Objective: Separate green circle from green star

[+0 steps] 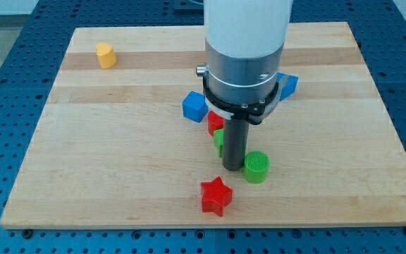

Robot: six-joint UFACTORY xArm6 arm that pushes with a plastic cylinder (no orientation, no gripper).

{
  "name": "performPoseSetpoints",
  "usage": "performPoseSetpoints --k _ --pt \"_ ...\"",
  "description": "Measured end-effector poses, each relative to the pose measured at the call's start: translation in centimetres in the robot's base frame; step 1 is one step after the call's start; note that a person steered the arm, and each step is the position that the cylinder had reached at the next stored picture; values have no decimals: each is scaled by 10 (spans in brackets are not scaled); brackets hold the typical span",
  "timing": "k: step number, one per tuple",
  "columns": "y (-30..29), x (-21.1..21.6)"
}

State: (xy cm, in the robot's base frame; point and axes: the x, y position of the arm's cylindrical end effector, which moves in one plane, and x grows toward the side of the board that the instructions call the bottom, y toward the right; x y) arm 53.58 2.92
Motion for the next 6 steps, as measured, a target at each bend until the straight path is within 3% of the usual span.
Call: performPoseSetpoints --k 3,6 --pt "58 0" --pt "45 37"
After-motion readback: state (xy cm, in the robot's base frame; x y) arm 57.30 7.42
